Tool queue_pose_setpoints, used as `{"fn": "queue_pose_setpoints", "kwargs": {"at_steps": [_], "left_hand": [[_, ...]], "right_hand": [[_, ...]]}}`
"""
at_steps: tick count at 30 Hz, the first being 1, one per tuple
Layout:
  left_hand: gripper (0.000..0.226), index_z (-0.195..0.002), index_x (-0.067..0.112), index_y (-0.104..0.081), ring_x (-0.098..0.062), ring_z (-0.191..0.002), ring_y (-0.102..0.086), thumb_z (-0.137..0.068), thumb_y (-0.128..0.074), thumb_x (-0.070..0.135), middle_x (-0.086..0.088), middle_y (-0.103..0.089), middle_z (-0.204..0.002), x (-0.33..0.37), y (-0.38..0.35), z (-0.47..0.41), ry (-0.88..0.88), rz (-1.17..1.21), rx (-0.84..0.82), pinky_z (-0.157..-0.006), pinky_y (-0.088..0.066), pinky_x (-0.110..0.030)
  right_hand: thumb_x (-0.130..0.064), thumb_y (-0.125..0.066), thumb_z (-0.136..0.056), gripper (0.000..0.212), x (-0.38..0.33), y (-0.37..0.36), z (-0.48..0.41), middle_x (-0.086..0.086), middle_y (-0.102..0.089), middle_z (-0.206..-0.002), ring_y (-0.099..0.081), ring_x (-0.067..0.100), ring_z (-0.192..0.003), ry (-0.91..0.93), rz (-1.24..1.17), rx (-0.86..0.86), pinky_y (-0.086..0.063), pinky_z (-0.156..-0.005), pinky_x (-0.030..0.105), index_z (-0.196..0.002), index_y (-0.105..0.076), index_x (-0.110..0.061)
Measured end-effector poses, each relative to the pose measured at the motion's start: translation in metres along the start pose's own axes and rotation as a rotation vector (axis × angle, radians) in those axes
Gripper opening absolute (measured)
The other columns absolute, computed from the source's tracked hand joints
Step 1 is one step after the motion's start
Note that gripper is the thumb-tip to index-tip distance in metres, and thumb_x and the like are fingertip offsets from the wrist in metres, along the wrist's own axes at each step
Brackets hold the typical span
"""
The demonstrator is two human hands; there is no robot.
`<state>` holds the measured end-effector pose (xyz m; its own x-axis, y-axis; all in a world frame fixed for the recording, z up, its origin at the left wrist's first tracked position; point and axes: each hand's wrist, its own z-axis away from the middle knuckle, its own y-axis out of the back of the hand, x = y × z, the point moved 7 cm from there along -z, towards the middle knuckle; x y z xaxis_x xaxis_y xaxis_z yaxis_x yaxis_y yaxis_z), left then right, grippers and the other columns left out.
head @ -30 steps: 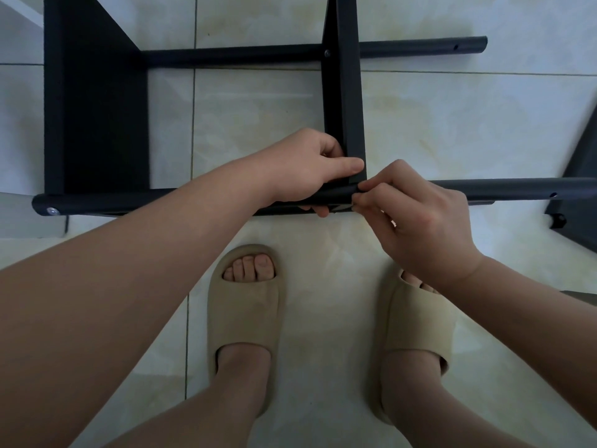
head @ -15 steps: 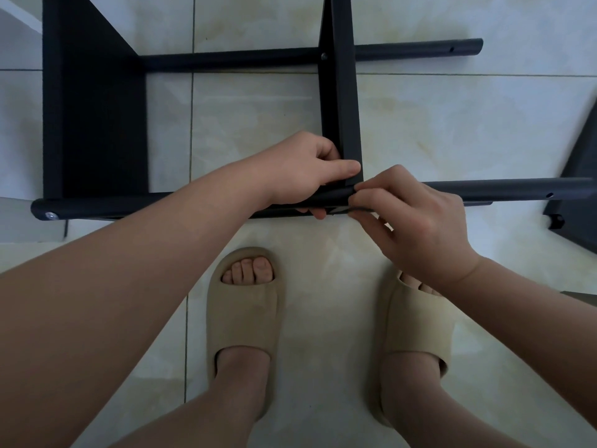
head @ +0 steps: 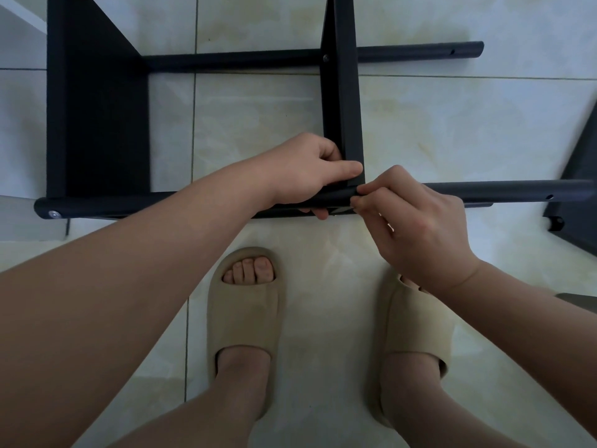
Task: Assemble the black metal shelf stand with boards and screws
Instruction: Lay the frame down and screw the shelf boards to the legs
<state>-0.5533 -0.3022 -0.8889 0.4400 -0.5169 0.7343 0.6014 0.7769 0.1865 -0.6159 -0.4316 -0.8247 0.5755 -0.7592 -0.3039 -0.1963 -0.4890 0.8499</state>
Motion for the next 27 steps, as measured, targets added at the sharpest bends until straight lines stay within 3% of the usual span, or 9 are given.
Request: {"fn": "queue_pose_setpoints", "kwargs": {"at_steps": [11, 17, 22, 24, 27], "left_hand": [[0.029, -0.083, 0.014, -0.056, -0.026, -0.063, -0.073, -0.097, -0.063, 0.039, -0.015, -0.072, -0.084, 0.001, 0.0, 0.0, 0.011, 0.012, 0.009, -0.054, -0.051, -0.03], [0.029, -0.083, 0.015, -0.057, -0.026, -0.061, -0.073, -0.097, -0.062, 0.04, -0.011, -0.071, -0.078, 0.0, 0.001, -0.002, 0.007, -0.005, 0.014, -0.049, -0.05, -0.026], [0.03, -0.082, 0.015, -0.057, -0.026, -0.062, -0.074, -0.095, -0.064, 0.041, -0.012, -0.074, -0.08, -0.001, 0.002, -0.001, 0.001, -0.013, 0.049, -0.049, -0.052, -0.027], [0.03, -0.088, 0.014, -0.059, -0.026, -0.069, -0.073, -0.094, -0.066, 0.043, -0.01, -0.073, -0.085, 0.001, 0.003, 0.004, -0.018, -0.062, 0.1, -0.061, -0.056, -0.033], [0.047, -0.115, 0.019, -0.057, -0.02, -0.102, -0.063, -0.091, -0.06, 0.059, 0.0, -0.065, -0.114, 0.014, 0.011, 0.016, -0.029, -0.336, 0.226, -0.091, -0.051, -0.039]], "right_hand": [[-0.003, -0.069, -0.092, 0.016, -0.003, -0.002, 0.003, 0.01, -0.07, -0.082, -0.063, 0.026, -0.06, -0.026, 0.042, 0.009, -0.038, -0.038, 0.033, -0.076, -0.071, -0.001], [-0.003, -0.069, -0.092, 0.02, -0.004, -0.003, 0.003, 0.011, -0.068, -0.078, -0.061, 0.027, -0.057, -0.045, 0.061, 0.024, -0.039, -0.038, 0.034, -0.072, -0.067, 0.0], [-0.012, -0.075, -0.088, 0.018, 0.0, -0.006, -0.006, 0.012, -0.066, -0.081, -0.058, 0.028, -0.054, -0.081, 0.024, -0.103, -0.041, -0.037, 0.036, -0.076, -0.066, -0.001], [-0.019, -0.077, -0.088, 0.02, 0.003, -0.001, -0.006, 0.012, -0.066, -0.091, -0.06, 0.028, -0.058, -0.098, -0.064, -0.214, -0.046, -0.041, 0.038, -0.085, -0.067, -0.002], [-0.036, -0.066, -0.092, 0.039, 0.009, 0.02, 0.009, 0.008, -0.064, -0.116, -0.066, 0.027, -0.084, -0.179, -0.109, -0.35, -0.055, -0.057, 0.037, -0.116, -0.067, -0.006]]}}
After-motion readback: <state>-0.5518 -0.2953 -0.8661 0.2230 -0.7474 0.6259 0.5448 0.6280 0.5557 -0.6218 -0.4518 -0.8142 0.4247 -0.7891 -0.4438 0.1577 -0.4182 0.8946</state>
